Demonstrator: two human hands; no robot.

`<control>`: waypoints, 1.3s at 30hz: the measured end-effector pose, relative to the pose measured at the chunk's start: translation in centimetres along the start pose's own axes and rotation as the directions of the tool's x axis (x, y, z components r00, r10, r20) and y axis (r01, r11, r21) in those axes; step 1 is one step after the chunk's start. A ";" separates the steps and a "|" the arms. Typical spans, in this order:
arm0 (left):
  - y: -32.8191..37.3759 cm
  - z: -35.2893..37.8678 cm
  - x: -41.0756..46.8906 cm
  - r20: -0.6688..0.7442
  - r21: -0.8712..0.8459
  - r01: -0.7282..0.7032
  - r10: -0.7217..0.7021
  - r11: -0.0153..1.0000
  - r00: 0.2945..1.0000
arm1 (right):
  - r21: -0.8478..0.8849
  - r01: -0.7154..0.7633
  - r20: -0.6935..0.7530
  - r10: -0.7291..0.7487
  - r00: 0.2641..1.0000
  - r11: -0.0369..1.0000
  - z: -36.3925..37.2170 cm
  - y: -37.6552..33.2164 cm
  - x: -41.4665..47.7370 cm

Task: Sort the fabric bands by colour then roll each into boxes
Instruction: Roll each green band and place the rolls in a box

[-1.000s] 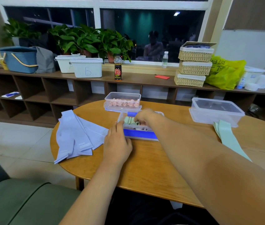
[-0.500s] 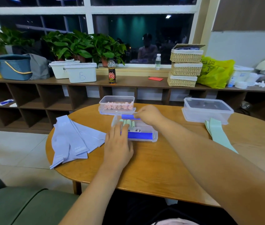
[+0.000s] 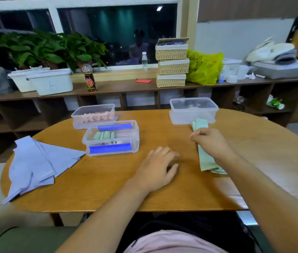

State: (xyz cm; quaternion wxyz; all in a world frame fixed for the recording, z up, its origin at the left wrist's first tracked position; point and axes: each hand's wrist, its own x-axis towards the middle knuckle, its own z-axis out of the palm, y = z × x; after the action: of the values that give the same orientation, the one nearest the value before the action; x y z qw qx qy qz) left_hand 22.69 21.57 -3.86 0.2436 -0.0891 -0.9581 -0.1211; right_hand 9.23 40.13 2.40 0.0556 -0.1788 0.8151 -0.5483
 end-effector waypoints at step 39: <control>0.2 -1.8 -0.9 -0.194 -0.734 0.360 -0.686 0.576 0.701 | -0.772 0.385 0.100 -0.501 0.860 0.506 5.2 1.3 -2.6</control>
State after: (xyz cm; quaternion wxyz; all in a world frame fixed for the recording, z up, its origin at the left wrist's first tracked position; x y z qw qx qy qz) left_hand 24.29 21.21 -2.71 0.3675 0.1616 -0.7477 -0.5289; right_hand 12.85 36.94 -1.07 -0.2240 -0.3496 0.8967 -0.1533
